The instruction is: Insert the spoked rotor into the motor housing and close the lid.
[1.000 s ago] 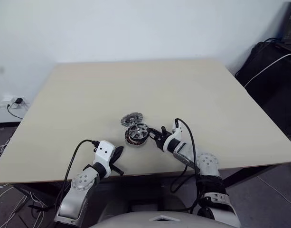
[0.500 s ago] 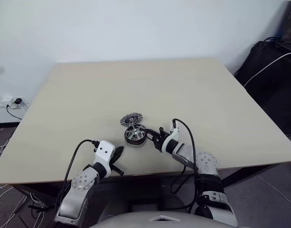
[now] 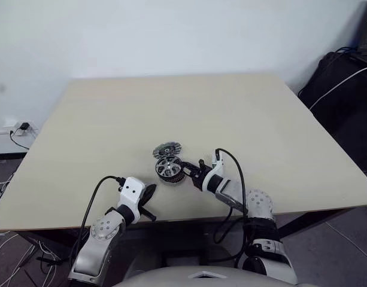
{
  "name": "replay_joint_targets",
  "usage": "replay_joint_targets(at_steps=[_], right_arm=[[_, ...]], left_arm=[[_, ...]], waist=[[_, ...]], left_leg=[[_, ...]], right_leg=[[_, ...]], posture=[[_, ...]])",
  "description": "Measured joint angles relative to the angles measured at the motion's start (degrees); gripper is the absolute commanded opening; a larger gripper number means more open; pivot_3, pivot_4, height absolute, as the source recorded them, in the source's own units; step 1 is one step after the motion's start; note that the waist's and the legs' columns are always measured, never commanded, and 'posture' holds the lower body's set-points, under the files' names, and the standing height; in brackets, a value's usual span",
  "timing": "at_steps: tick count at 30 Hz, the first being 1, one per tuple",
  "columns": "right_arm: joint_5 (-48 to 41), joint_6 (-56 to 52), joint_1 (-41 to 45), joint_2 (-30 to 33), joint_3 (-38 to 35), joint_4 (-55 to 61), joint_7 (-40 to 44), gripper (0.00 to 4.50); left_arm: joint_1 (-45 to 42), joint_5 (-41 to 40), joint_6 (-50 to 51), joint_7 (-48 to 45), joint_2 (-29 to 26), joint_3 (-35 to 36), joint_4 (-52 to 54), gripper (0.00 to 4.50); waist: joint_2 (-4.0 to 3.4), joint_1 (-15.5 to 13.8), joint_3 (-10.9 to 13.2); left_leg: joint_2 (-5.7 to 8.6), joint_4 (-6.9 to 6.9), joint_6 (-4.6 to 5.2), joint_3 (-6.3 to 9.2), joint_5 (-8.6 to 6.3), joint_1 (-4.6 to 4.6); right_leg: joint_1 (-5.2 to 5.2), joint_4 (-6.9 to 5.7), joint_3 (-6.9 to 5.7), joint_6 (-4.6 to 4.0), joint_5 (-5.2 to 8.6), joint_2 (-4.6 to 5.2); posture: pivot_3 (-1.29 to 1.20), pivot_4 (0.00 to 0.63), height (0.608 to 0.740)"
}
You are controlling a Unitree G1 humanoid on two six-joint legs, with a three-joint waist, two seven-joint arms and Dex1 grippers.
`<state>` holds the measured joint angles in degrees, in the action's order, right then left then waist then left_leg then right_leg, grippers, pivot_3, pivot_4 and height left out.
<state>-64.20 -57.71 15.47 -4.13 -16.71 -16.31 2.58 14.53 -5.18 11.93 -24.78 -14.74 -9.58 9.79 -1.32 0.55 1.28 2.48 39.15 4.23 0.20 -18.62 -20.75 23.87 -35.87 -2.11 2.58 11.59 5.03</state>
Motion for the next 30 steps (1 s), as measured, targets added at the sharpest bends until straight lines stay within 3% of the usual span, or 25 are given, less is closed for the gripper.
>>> replay_joint_targets(at_steps=[15,26,30], right_arm=[[4.44,0.73,0.6,-0.58,0.02,0.13,0.3,0.42],[5.27,1.3,0.52,-0.57,-0.54,2.43,0.4,4.05],[5.33,1.3,-0.16,-0.14,-1.7,4.11,-0.77,4.05]], left_arm=[[-0.04,0.0,-0.03,-0.15,0.09,0.0,0.0,0.0],[-0.05,0.01,-0.04,-0.14,0.68,-0.04,0.0,0.0],[-0.05,0.01,-0.05,-0.16,0.8,-0.05,0.0,0.0]], waist=[[-0.16,0.02,-0.12],[-0.2,-0.01,-0.29],[-0.2,-0.16,-0.32]], left_leg=[[0.01,0.01,-0.01,0.0,0.01,0.02],[0.02,0.02,-0.02,0.0,0.02,0.08],[0.03,0.03,-0.01,0.0,0.02,0.09]], right_leg=[[-0.02,-0.01,-0.02,0.03,-0.02,-0.01],[-0.06,0.0,-0.02,0.03,-0.02,-0.02],[-0.06,0.0,-0.03,0.03,-0.02,-0.01]], posture=[[0.0,0.0,0.74],[0.0,0.0,0.74],[0.0,0.0,0.74]])
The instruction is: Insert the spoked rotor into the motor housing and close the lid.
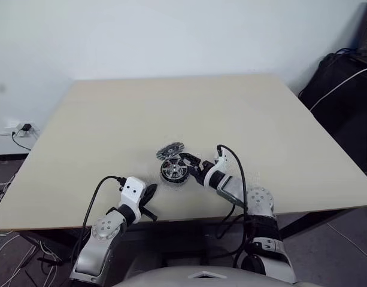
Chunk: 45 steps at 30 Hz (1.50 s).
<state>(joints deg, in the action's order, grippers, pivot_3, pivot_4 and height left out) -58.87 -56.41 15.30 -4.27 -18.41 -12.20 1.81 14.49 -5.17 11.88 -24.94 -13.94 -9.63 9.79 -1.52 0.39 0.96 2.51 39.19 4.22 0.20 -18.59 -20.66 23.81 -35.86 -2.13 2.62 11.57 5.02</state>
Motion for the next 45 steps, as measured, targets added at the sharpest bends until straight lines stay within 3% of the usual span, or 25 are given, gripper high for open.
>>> replay_joint_targets(at_steps=[6,9,11,14,21,26,35,45], right_arm=[[-1.38,-0.6,-0.93,0.31,-2.99,5.86,-3.66,4.05],[1.48,1.02,-1.79,1.93,-0.27,11.59,-3.41,4.05],[7.92,4.07,-2.92,5.02,6.2,16.56,-1.95,3.43],[23.15,11.1,-3.62,13.2,22.3,21.99,1.83,2.43],[40.24,16.05,-1.53,16.02,42.12,20.98,7.66,0.1],[45.49,17.74,1.05,15.07,44.91,16.54,10.48,0.02],[48.81,18.82,2.71,10.97,42.7,7.91,12.26,0.02],[50.89,18.16,3.53,12.92,42.06,7.68,17.32,0.02]], left_arm=[[-0.17,0.0,0.0,-0.03,0.18,-0.05,0.0,0.0],[-0.17,0.0,0.0,-0.07,0.18,-0.06,0.0,0.0],[-0.18,0.0,0.0,-0.09,0.17,-0.05,0.0,0.0],[-0.33,0.0,0.0,-0.12,0.19,-0.06,0.0,0.0],[-0.58,0.0,-0.04,-0.14,0.25,-0.26,0.0,0.0],[-0.37,0.0,-0.03,-0.11,0.22,-0.24,0.0,0.0],[0.05,0.0,-0.03,0.03,0.25,-0.21,0.0,0.0],[0.11,0.0,-0.03,0.32,0.28,-0.2,0.0,0.0]], waist=[[-0.03,0.12,0.0],[-0.05,0.12,0.0],[-0.05,0.15,0.0],[0.01,0.22,-0.03],[0.22,0.12,0.01],[0.43,-0.24,0.04],[0.44,-0.23,0.03],[0.41,-0.13,0.0]], left_leg=[[-0.02,-0.02,0.0,0.0,0.0,-0.05],[-0.01,-0.02,0.0,0.0,0.0,-0.05],[0.0,-0.01,0.01,-0.01,0.0,-0.05],[0.0,0.01,0.01,-0.07,0.02,0.0],[-0.07,0.09,-0.12,0.0,0.12,0.07],[-0.03,0.21,-0.08,0.09,0.09,0.09],[-0.06,0.16,-0.2,0.17,0.1,0.08],[-0.04,0.18,-0.22,0.18,0.12,0.08]], right_leg=[[0.01,-0.01,0.01,0.02,-0.01,-0.04],[0.01,-0.01,0.0,0.02,-0.01,-0.05],[0.01,0.0,0.0,0.03,0.0,-0.07],[-0.03,0.01,-0.02,0.0,0.02,-0.36],[-0.09,-0.03,0.0,-0.2,0.12,-0.58],[-0.01,0.01,-0.03,-0.1,0.06,-0.56],[0.03,-0.02,0.04,-0.04,-0.01,-0.44],[0.03,-0.03,0.05,-0.06,-0.01,-0.43]], posture=[[0.0,0.0,0.74],[0.0,0.0,0.74],[0.0,0.0,0.74],[0.0,0.0,0.74],[0.0,0.0,0.74],[0.0,0.0,0.74],[0.0,0.0,0.74],[0.0,0.0,0.74]])
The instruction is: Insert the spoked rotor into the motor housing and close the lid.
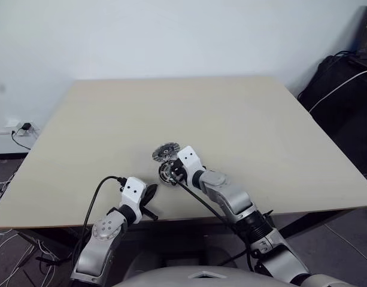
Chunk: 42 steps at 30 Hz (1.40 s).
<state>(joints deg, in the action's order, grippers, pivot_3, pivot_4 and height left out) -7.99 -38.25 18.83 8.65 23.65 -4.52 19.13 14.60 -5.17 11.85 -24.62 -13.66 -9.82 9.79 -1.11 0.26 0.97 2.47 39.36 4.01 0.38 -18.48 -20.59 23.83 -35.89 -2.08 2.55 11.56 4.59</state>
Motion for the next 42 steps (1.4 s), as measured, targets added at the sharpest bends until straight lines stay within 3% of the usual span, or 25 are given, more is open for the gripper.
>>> replay_joint_targets(at_steps=[2,5,10,14,25,40,42], right_arm=[[0.29,0.41,1.09,3.2,0.69,3.07,4.04,0.02],[2.09,2.4,4.78,8.67,2.95,7.73,10.17,0.61],[8.29,7.52,8.92,15.97,11.62,9.92,19.7,2.23],[15.04,11.16,12.85,19.28,18.51,8.42,26.57,2.23],[21.11,16.83,16.9,17.65,22.5,0.96,37.55,2.23],[23.99,19.24,18.16,14.33,21.85,-7.88,40.78,2.23],[24.63,19.4,18.17,14.27,21.84,-8.05,40.94,1.85]], left_arm=[[0.0,0.0,0.0,0.01,0.0,0.01,0.0,0.0],[-0.04,0.0,-0.01,0.01,0.03,0.01,0.0,0.0],[-0.38,0.0,-0.07,-0.01,0.31,-0.09,0.0,0.0],[-0.38,0.0,-0.15,0.11,0.76,-0.09,-0.02,0.0],[0.08,0.0,-1.17,1.33,1.82,0.03,-0.02,0.0],[0.64,-0.03,-2.52,2.03,2.38,0.08,-0.32,0.0],[0.64,-0.04,-2.67,2.03,2.42,0.07,-0.36,0.0]], waist=[[-0.01,0.0,0.01],[0.0,0.1,0.01],[0.04,0.02,0.01],[0.08,-0.18,0.03],[0.12,-1.08,0.02],[0.1,-1.15,0.01],[0.09,-1.15,0.01]], left_leg=[[0.02,0.01,0.03,-0.01,-0.01,0.0],[0.0,0.01,0.03,0.0,-0.01,0.01],[-0.01,0.01,0.01,0.04,0.01,0.01],[0.02,0.08,0.04,0.01,0.0,0.01],[0.02,0.11,-0.01,0.03,0.0,0.0],[-0.01,0.11,-0.1,0.03,0.04,0.01],[-0.01,0.11,-0.12,0.03,0.05,0.01]], right_leg=[[0.0,0.01,-0.01,0.01,-0.01,-0.02],[-0.01,0.01,-0.1,0.02,-0.01,-0.04],[-0.08,0.01,-0.22,0.0,0.0,-0.11],[-0.08,0.02,-0.22,-0.08,0.05,-0.1],[-0.05,0.02,-0.18,-0.02,0.0,0.02],[-0.03,0.0,-0.18,-0.14,-0.08,0.02],[-0.03,0.0,-0.19,-0.17,-0.09,0.02]], posture=[[0.0,0.0,0.74],[0.0,0.0,0.74],[0.0,0.0,0.74],[0.0,0.0,0.74],[0.0,0.0,0.74],[0.0,0.0,0.74],[0.0,0.0,0.74]])
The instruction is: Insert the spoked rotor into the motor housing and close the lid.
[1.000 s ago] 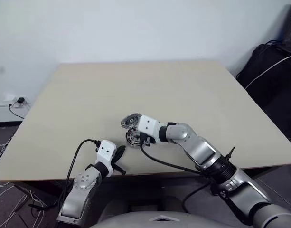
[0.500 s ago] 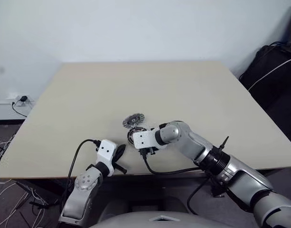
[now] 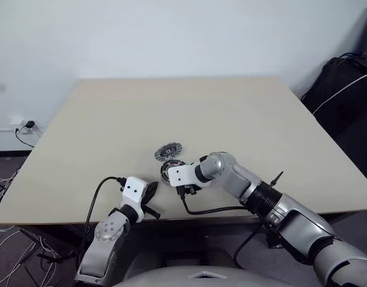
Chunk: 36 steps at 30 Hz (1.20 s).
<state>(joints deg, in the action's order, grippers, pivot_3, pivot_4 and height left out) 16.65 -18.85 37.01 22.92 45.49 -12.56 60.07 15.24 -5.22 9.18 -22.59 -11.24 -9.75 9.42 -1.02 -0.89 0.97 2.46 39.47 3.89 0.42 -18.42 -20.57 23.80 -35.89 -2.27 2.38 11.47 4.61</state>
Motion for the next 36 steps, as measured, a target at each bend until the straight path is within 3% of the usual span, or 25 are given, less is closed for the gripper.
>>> replay_joint_targets(at_steps=[6,7,14,20,27,36], right_arm=[[1.6,0.16,0.39,-0.03,-0.77,-0.18,0.65,0.09],[1.76,0.19,0.19,-0.03,-0.71,-0.35,1.01,0.03],[3.13,0.71,-0.37,0.18,-1.11,-0.14,0.64,0.02],[2.01,-4.99,-7.38,4.72,-5.23,9.88,1.37,0.0],[0.36,-20.07,-18.48,8.25,-11.52,25.08,-0.49,0.0],[-3.05,-48.13,-22.68,-0.47,-18.47,33.92,-10.86,0.0]], left_arm=[[-0.04,0.0,-0.82,0.0,0.35,0.01,-0.83,0.0],[-0.13,0.0,-0.94,-0.01,0.36,0.01,-0.99,0.0],[-0.24,0.01,-1.26,-0.03,0.38,0.01,-2.54,0.0],[-0.52,0.0,-1.94,-0.09,0.38,0.06,-2.89,0.0],[-0.72,-0.02,-2.25,-0.48,0.77,-0.15,-4.34,0.0],[-2.14,-0.04,-2.26,-1.66,0.89,-1.01,-4.9,0.0]], waist=[[0.0,-0.34,-0.1],[0.02,-0.33,-0.1],[0.0,-0.31,-0.11],[0.0,-1.53,-0.11],[0.03,-1.98,-0.13],[0.11,-2.23,-0.14]], left_leg=[[0.02,0.03,0.01,0.0,0.01,0.0],[0.02,0.03,0.01,0.0,0.01,0.0],[0.0,0.03,-0.05,-0.01,0.05,0.01],[0.05,0.04,0.1,0.03,-0.03,-0.07],[0.05,0.04,0.17,0.02,-0.16,-0.14],[0.04,0.14,0.17,0.01,-0.16,-0.13]], right_leg=[[-0.02,0.0,-0.03,0.01,-0.03,-0.05],[-0.01,0.0,-0.04,0.01,-0.03,-0.05],[-0.01,-0.02,-0.04,-0.03,-0.06,-0.04],[0.0,0.06,-0.04,-0.03,-0.05,0.01],[0.03,0.11,-0.08,-0.06,-0.02,0.21],[0.0,0.09,-0.16,-0.03,-0.02,0.27]], posture=[[0.0,0.0,0.74],[0.0,0.0,0.74],[0.0,0.0,0.74],[0.0,0.0,0.74],[0.0,0.0,0.74],[0.0,0.0,0.74]])
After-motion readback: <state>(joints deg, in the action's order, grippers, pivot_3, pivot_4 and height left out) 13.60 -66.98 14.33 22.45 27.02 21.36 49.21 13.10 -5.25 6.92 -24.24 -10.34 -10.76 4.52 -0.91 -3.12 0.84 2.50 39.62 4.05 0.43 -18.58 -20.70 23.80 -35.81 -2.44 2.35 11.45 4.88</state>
